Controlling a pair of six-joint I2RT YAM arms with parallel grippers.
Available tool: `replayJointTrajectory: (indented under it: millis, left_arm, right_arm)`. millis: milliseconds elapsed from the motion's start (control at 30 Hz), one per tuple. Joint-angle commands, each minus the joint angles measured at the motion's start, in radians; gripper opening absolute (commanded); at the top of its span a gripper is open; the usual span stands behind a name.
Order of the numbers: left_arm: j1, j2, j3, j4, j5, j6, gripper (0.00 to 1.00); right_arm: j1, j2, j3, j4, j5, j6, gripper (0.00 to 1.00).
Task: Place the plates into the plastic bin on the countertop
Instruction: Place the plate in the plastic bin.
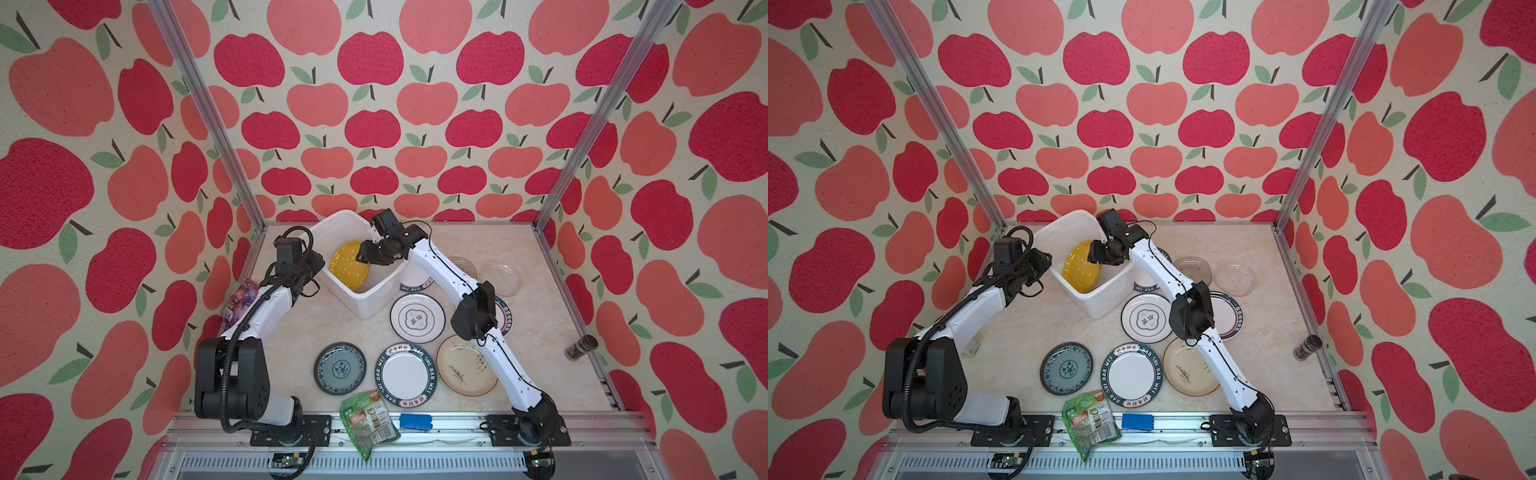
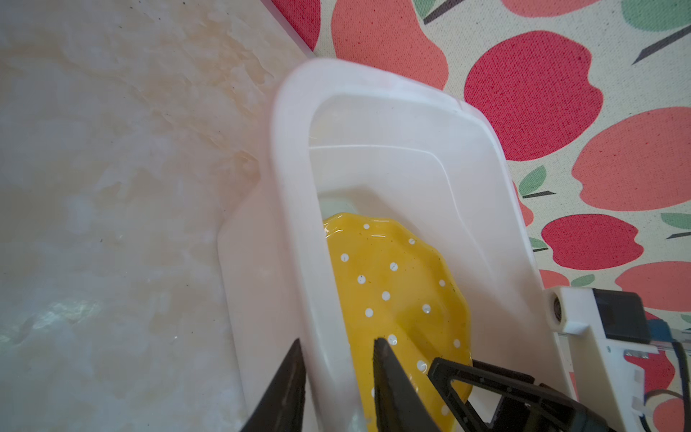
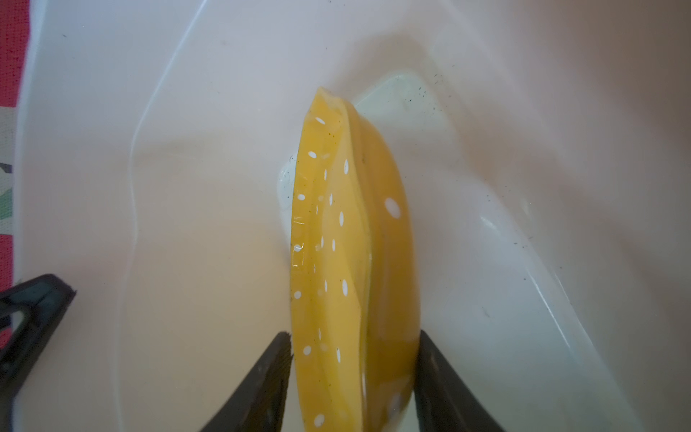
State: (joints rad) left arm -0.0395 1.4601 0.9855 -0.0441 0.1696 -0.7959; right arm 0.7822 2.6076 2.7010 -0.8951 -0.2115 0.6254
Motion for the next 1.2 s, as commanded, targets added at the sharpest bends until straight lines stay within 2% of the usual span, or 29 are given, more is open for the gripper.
replayJointTrajectory:
  millis: [0,633,1167]
  left_arm:
    - [-0.003,0.012,-0.014,0.027,0.019,-0.014,0.33]
    - [0.001,0.060,0.010,0.044,0.023,-0.011,0.36]
    - [0.013,0.164,0.094,0.020,0.039,0.020,0.39]
  right_arm:
    - [-0.009,-0.084,-0.009,-0.038,-0.007,-0.039,0.54]
    - [-0.018,-0.103,-0.030,-0.094,0.011,-0.071,0.56]
    - [-0.024,-0.096,-0.018,-0.101,-0.004,-0.079,0.56]
